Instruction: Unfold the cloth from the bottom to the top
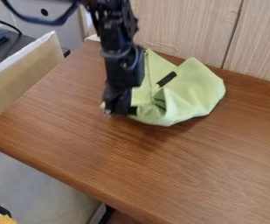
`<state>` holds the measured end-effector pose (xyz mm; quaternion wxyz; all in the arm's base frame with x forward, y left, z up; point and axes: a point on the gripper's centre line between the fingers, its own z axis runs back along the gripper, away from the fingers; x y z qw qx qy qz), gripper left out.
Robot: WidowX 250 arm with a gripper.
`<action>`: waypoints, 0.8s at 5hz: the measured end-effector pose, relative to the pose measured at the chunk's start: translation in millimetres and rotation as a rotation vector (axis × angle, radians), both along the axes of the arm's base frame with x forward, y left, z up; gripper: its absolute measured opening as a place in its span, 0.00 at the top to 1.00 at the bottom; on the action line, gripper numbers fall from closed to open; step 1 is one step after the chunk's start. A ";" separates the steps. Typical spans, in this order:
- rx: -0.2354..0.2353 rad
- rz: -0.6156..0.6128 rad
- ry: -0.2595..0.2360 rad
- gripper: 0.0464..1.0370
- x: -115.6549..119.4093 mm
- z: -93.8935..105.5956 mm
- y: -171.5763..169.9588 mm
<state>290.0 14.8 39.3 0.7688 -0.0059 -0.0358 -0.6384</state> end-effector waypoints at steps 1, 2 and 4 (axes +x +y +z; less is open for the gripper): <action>0.025 -0.007 0.018 0.99 -11.4 -10.2 1.2; 0.024 -0.023 0.036 0.96 -19.8 -16.6 -1.2; 0.016 -0.008 0.070 0.53 -18.9 -22.6 -2.8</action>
